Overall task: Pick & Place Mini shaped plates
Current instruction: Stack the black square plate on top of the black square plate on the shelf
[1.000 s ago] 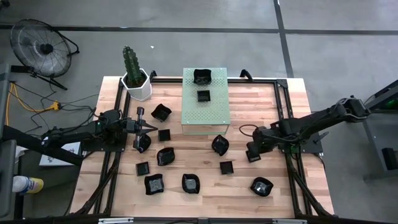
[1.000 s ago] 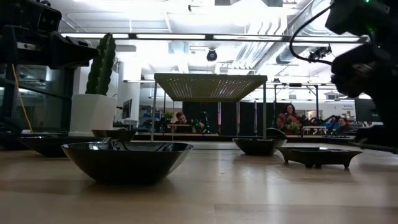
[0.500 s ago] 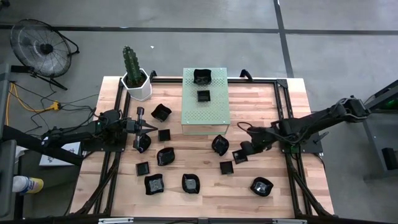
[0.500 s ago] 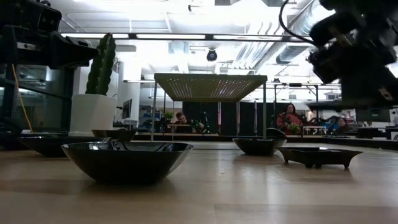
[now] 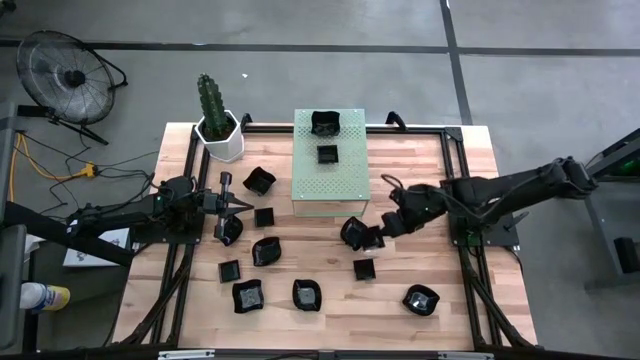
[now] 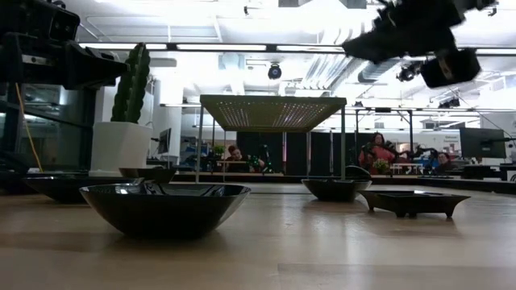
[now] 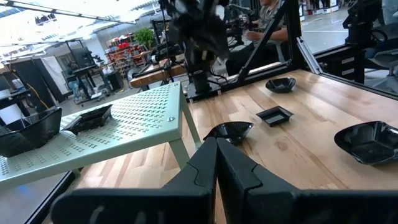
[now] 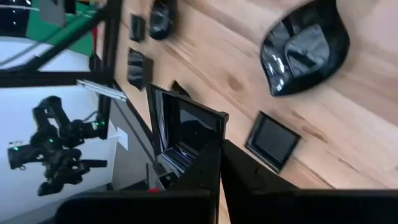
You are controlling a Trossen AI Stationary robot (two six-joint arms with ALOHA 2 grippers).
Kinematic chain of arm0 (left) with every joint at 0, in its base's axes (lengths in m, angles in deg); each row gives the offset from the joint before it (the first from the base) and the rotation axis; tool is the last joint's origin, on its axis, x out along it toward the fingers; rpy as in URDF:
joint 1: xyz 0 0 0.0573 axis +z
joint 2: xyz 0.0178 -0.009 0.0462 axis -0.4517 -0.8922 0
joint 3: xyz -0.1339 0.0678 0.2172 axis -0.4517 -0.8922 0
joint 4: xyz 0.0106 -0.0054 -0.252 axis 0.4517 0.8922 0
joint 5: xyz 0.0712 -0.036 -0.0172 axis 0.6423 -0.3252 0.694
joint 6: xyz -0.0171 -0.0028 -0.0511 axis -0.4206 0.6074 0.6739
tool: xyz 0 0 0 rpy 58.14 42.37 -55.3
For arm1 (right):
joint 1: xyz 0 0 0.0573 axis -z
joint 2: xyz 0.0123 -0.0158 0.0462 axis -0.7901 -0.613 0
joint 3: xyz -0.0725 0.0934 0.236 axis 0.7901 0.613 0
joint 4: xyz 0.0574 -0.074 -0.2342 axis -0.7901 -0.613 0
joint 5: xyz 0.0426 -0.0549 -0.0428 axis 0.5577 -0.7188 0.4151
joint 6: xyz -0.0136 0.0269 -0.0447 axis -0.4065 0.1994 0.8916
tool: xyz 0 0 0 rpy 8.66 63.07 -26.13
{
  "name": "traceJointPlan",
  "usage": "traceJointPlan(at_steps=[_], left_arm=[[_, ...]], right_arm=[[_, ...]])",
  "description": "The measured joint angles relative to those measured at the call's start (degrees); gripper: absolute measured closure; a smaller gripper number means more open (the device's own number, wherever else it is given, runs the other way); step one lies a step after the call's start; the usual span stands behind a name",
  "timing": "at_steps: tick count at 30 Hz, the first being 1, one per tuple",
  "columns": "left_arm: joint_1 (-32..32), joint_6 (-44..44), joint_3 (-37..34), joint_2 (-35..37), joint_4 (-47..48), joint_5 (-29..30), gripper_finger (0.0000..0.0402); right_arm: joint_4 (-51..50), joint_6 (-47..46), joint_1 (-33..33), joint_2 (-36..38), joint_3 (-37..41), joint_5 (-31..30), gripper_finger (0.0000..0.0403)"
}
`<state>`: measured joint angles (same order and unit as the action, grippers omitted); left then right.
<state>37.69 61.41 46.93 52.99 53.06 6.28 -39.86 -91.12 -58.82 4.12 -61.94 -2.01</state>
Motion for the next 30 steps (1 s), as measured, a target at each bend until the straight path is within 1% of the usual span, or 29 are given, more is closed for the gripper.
traceJointPlan(at_steps=[7, 12, 20, 25, 30], left_arm=[[0.0, -0.01, 0.0, 0.01, 0.0, 0.0, 0.0399], [0.01, -0.01, 0.02, 0.02, -0.02, 0.0, 0.0399], [0.0, -0.01, 0.0, 0.0, 0.0, 0.0, 0.0399], [0.0, 0.0, 0.0, 0.01, 0.0, 0.0, 0.0399], [-0.01, 0.0, 0.0, 0.0, -0.02, 0.0, 0.0399]], right_arm=[[-10.51, 5.58, 4.99, -1.4, -10.12, -0.65, 0.0402], [-15.26, 9.32, 8.75, -3.98, -16.24, -1.56, 0.0402], [-15.83, 15.13, 14.92, -9.21, -22.43, -1.1, 0.0402], [-15.66, 17.52, 18.46, -12.12, -24.25, -0.97, 0.0402], [-12.82, 18.25, 21.69, -14.26, -24.58, -0.95, 0.0402]])
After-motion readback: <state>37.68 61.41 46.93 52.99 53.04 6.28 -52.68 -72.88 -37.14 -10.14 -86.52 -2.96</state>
